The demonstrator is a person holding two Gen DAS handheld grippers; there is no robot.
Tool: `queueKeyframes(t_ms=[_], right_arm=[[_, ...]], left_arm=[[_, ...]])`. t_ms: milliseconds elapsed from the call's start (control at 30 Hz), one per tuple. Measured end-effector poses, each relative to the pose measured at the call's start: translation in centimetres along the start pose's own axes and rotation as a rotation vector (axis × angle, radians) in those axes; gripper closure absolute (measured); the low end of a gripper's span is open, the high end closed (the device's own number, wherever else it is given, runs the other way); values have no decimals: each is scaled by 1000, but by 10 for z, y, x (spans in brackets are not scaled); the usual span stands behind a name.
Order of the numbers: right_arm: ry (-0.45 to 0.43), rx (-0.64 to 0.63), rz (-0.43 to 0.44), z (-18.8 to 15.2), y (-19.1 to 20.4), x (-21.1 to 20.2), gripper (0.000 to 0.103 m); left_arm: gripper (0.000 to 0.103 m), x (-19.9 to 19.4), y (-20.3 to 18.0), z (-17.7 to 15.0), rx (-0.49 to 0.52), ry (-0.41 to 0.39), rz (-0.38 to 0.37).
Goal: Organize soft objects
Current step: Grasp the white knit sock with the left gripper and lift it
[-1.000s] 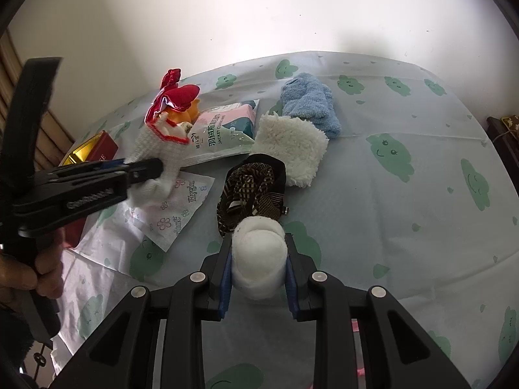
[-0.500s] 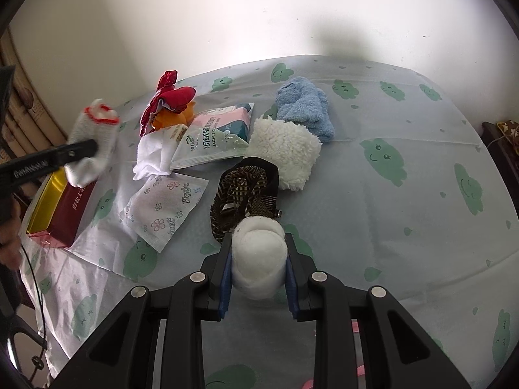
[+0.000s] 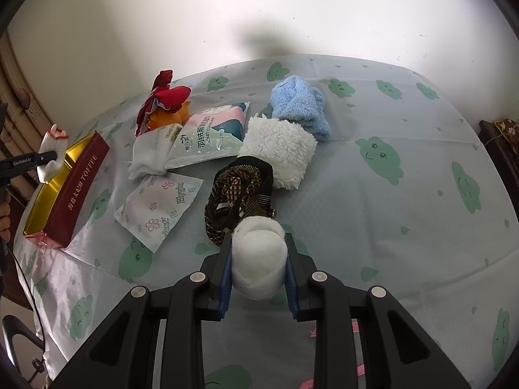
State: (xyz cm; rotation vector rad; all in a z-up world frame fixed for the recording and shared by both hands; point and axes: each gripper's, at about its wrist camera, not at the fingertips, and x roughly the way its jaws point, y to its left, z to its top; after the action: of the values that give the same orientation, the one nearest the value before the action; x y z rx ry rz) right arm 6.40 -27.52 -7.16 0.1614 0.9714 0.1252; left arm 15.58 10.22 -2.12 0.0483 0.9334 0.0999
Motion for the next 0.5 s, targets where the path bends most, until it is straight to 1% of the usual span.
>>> queueKeyframes(t_ms=[67, 300, 500], right_arm=[[2, 1, -1, 0, 0, 1, 78], [-1, 1, -7, -1, 0, 0, 78], [0, 2, -9, 0, -1, -1, 78]], left_arm=[[79, 4, 11, 0, -8, 7, 19], [78, 19, 29, -6, -6, 35, 79], [78, 31, 42, -7, -16, 63, 95]])
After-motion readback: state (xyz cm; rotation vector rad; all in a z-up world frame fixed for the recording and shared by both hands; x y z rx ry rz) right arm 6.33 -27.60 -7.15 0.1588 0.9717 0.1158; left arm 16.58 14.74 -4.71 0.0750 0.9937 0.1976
